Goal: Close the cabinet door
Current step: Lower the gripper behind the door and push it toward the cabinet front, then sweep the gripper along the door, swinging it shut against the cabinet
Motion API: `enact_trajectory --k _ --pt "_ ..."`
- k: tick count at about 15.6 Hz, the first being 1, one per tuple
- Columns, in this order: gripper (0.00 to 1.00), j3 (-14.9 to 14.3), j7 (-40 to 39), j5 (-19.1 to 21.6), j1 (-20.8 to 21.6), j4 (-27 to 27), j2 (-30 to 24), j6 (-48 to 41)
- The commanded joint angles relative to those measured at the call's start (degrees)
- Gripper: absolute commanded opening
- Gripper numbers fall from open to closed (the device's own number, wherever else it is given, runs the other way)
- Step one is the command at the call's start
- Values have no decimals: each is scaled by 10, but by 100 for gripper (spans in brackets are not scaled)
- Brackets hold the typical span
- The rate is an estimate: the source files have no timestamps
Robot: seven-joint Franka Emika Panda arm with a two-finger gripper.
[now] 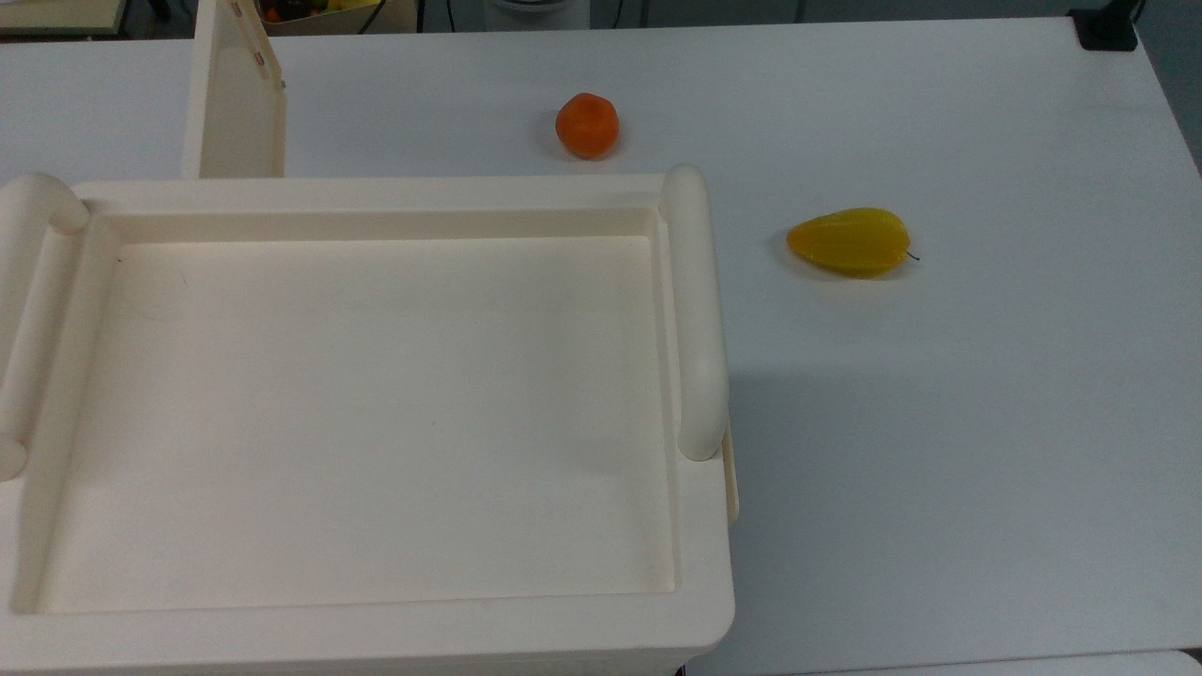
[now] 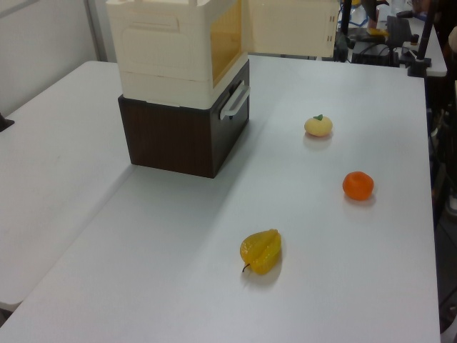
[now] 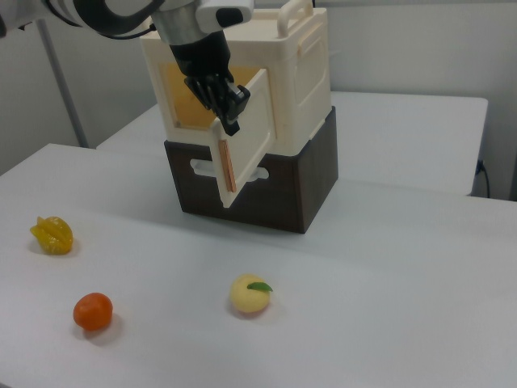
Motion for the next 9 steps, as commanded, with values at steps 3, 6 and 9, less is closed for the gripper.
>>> enact_trajectory --k 3,6,9 --pt "0 5 -5 65 9 -3 -3 11" --pt "0 6 -2 71 35 -6 -3 10" --pt "0 27 -3 65 44 -11 -3 10"
